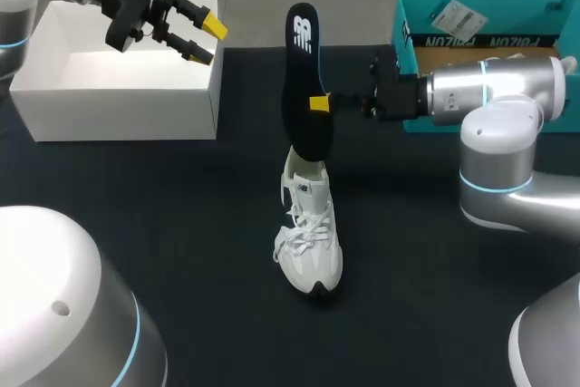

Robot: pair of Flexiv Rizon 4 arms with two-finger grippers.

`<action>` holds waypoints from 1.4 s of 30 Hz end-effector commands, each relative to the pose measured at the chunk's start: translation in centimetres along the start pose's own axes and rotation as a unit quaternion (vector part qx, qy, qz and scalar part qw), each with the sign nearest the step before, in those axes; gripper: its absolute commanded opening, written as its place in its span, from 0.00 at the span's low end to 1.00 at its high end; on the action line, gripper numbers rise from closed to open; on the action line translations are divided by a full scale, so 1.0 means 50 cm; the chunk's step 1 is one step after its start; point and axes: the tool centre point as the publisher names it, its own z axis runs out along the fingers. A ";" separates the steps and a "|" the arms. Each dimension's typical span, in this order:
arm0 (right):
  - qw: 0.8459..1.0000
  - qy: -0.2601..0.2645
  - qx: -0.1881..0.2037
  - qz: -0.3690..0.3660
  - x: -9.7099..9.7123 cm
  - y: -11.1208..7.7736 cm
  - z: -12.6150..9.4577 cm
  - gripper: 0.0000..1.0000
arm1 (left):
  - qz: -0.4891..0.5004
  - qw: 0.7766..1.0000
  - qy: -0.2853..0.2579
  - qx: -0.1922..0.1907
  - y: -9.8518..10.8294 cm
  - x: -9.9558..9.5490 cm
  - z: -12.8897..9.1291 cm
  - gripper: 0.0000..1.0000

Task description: Take the shoe out of the shoebox, open the shoe tongue, remove and reinsert the insole, then place the shoe into the shoebox

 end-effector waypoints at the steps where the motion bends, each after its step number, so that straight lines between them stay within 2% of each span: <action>1: 1.000 0.006 -0.017 -0.013 -0.005 -0.006 0.012 0.00 | 0.001 1.000 0.001 0.000 -0.001 0.000 0.000 1.00; 5: 0.999 0.009 -0.032 -0.033 -0.014 -0.009 0.032 0.00 | 0.001 1.000 0.001 0.000 -0.001 0.000 0.000 1.00; 10: 0.999 0.015 -0.013 -0.045 -0.027 -0.011 0.049 0.00 | 0.001 1.000 0.001 0.000 -0.001 0.000 0.000 1.00; 18: 0.999 0.011 -0.004 -0.030 -0.031 -0.038 0.043 0.00 | 0.001 1.000 0.001 0.000 -0.001 0.000 0.000 1.00; 33: 1.000 0.010 0.000 0.016 -0.011 -0.122 0.042 0.00 | 0.001 1.000 0.001 0.000 -0.001 0.000 0.000 1.00; 42: 0.999 0.007 0.017 0.050 0.002 -0.164 0.047 0.00 | 0.001 1.000 0.001 0.000 -0.001 0.000 0.000 1.00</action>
